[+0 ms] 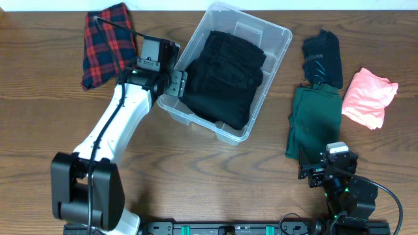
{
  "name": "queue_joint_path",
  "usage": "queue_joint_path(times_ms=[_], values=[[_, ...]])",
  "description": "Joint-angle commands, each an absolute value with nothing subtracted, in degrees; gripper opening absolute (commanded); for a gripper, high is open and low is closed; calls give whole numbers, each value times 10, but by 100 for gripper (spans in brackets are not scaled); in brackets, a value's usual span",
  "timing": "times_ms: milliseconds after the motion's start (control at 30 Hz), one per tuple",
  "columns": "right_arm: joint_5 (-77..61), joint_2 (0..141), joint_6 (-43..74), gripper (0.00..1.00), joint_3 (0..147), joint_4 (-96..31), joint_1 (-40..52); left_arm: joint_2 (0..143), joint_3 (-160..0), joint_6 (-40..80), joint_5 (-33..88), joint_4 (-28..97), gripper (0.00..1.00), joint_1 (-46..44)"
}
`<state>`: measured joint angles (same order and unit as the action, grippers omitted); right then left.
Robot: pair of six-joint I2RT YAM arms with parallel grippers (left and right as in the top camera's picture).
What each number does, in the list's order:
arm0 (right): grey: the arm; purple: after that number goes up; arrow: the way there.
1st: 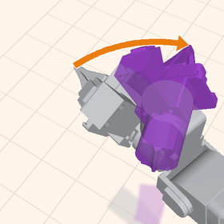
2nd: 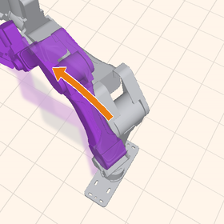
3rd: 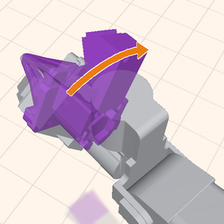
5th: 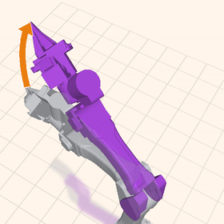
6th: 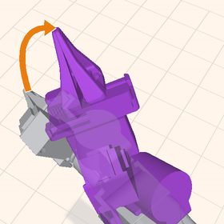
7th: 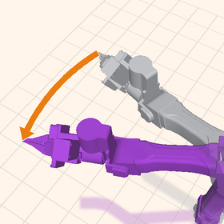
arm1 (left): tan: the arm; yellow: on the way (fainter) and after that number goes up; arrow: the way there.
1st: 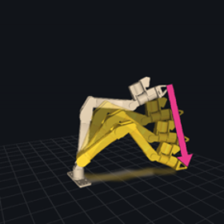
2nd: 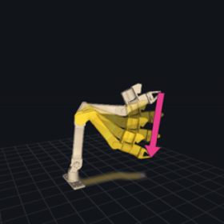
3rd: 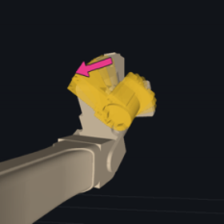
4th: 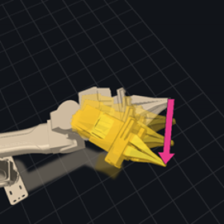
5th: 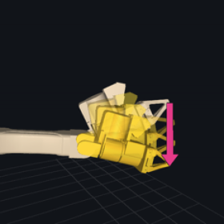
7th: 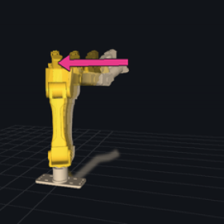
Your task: Pack container
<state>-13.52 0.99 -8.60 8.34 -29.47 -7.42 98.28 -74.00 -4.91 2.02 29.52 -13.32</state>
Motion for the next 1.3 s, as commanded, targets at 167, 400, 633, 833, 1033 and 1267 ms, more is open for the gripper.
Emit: queue_joint_path(times_ms=[167,400,633,833,1033,1267], values=[[-139,8,-86,99,81,-295,-71,1016,-738,-9,30,329,38,-132],[-139,8,-86,99,81,-295,-71,1013,-738,160,30,381,19,-132],[-139,8,-86,99,81,-295,-71,1013,-738,258,31,415,19,-132],[-139,8,-86,99,81,-295,-71,1012,-738,221,47,420,25,-132],[-139,8,-86,99,81,-295,-71,1009,-738,164,71,464,26,-133],[-139,8,-86,99,81,-295,-71,989,-738,73,71,513,25,-133]])
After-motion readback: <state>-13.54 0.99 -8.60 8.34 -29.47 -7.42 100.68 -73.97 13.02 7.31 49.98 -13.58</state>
